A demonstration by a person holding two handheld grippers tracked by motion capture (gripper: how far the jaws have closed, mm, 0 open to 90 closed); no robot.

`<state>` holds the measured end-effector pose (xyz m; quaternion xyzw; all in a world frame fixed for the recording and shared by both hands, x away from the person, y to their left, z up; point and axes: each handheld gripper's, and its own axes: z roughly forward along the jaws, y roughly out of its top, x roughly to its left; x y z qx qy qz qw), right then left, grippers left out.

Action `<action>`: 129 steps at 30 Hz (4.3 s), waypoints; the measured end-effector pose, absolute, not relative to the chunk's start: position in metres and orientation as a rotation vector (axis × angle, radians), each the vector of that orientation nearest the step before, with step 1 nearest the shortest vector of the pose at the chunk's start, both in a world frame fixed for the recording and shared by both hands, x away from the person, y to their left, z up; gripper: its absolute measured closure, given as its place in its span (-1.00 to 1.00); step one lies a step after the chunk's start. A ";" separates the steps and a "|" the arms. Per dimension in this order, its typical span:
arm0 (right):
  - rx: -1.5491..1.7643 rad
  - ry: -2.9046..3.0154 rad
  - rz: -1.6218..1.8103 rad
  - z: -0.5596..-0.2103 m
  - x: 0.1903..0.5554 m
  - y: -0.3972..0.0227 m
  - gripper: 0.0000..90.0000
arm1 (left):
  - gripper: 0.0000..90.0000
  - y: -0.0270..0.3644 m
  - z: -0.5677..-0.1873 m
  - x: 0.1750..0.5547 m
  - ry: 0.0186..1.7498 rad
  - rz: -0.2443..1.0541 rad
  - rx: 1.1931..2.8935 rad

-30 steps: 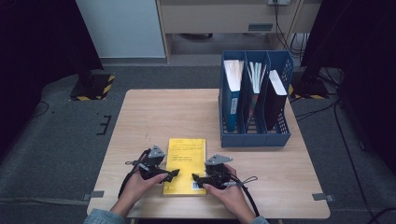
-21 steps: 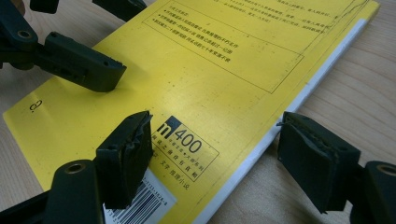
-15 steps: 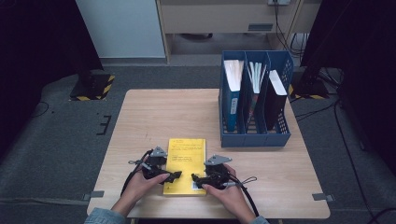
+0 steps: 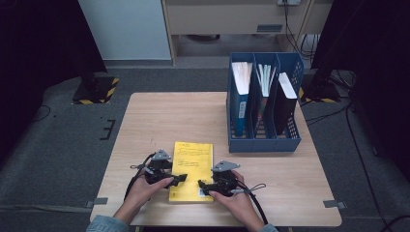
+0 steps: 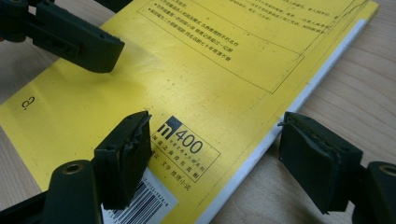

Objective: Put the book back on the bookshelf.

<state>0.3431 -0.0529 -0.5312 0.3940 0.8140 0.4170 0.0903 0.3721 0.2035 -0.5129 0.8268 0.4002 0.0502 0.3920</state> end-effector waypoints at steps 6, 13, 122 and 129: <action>1.173 2.416 1.247 -0.532 0.343 -0.053 -0.43 | -0.46 0.205 -0.508 0.368 0.987 0.093 2.070; 1.174 2.416 1.260 -0.532 0.343 -0.054 -0.44 | -0.30 0.206 -0.505 0.363 0.954 0.074 2.075; 1.171 2.663 1.274 -0.528 0.386 -0.065 -0.83 | 0.93 0.194 -0.456 0.400 0.794 -0.096 2.206; 1.146 2.728 1.304 -0.527 0.393 -0.062 -0.83 | 0.93 0.197 -0.451 0.400 0.766 -0.115 2.196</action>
